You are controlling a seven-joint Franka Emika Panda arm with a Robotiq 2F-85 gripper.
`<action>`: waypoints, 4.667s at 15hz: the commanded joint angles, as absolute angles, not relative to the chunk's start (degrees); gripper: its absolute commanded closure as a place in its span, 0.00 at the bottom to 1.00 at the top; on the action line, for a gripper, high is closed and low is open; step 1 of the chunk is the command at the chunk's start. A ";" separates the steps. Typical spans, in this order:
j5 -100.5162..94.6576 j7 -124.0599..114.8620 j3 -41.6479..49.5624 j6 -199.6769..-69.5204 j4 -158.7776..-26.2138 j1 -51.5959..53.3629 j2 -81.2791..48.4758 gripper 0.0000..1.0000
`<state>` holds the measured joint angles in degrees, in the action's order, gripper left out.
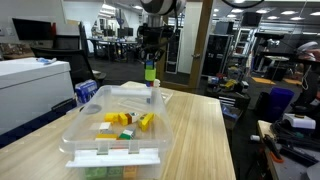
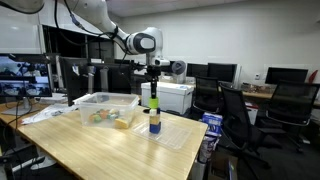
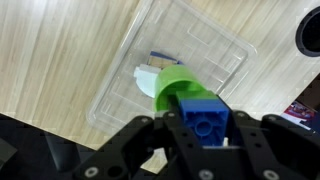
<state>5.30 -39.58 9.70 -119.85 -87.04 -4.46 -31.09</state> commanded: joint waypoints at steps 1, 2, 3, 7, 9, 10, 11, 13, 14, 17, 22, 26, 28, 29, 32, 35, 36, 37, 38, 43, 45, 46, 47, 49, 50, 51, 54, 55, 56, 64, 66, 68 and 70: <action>6.30 -40.78 9.63 -117.11 -84.66 -4.84 -32.13 0.89; 6.26 -40.86 9.63 -116.87 -84.38 -4.81 -32.26 0.89; 6.24 -40.87 9.62 -116.65 -84.10 -4.81 -32.38 0.89; 5.94 -41.07 9.72 -116.31 -83.81 -4.64 -32.37 0.89; 5.91 -41.09 9.73 -116.10 -83.84 -4.63 -32.32 0.89; 5.85 -41.20 9.76 -115.83 -83.85 -4.59 -32.29 0.89; 5.74 -41.33 9.80 -115.40 -83.87 -4.51 -32.20 0.89; 5.62 -41.43 9.81 -114.30 -83.82 -4.42 -31.96 0.89; 5.54 -41.44 9.85 -113.85 -83.77 -4.40 -31.80 0.89; 5.14 -41.78 10.10 -113.49 -83.76 -4.25 -31.51 0.89; 4.59 -43.21 10.57 -113.11 -83.86 -4.15 -31.45 0.89; 4.45 -43.92 10.75 -112.47 -83.89 -4.21 -31.40 0.89; 4.39 -44.14 10.89 -112.34 -83.92 -4.22 -31.39 0.89; 4.39 -44.19 10.94 -112.33 -83.91 -4.23 -31.40 0.89; 4.35 -44.21 11.06 -112.43 -83.79 -4.30 -31.48 0.89; 4.30 -44.02 11.14 -112.87 -83.74 -4.36 -31.62 0.89; 4.31 -44.00 11.17 -112.97 -83.71 -4.39 -31.68 0.89; 4.35 -43.95 11.16 -113.06 -83.70 -4.40 -31.75 0.89; 4.32 -43.84 11.17 -113.30 -83.71 -4.40 -31.79 0.89; 4.39 -43.49 11.03 -113.56 -83.45 -4.43 -32.14 0.89; 4.32 -43.58 11.05 -113.67 -83.42 -4.36 -32.22 0.89; 4.26 -43.60 11.08 -113.76 -83.42 -4.33 -32.24 0.89; 4.00 -43.73 11.21 -114.71 -83.65 -4.20 -32.18 0.89; 3.95 -43.67 11.19 -115.08 -83.71 -4.21 -32.23 0.89; 4.03 -43.73 11.19 -115.11 -83.62 -4.27 -32.36 0.89; 4.04 -43.71 11.19 -115.08 -83.58 -4.28 -32.40 0.89; 4.11 -43.54 11.11 -115.42 -83.64 -4.28 -32.56 0.89; 4.12 -43.52 11.10 -115.56 -83.66 -4.28 -32.62 0.89; 4.14 -43.45 11.10 -115.62 -83.62 -4.31 -32.67 0.89; 4.38 -42.96 10.98 -117.71 -83.72 -4.42 -33.02 0.89; 4.42 -42.88 10.95 -117.81 -83.69 -4.43 -33.05 0.89; 4.63 -42.59 10.78 -117.27 -83.61 -4.54 -33.00 0.39; 4.65 -42.46 10.70 -117.19 -83.60 -4.52 -32.91 0.31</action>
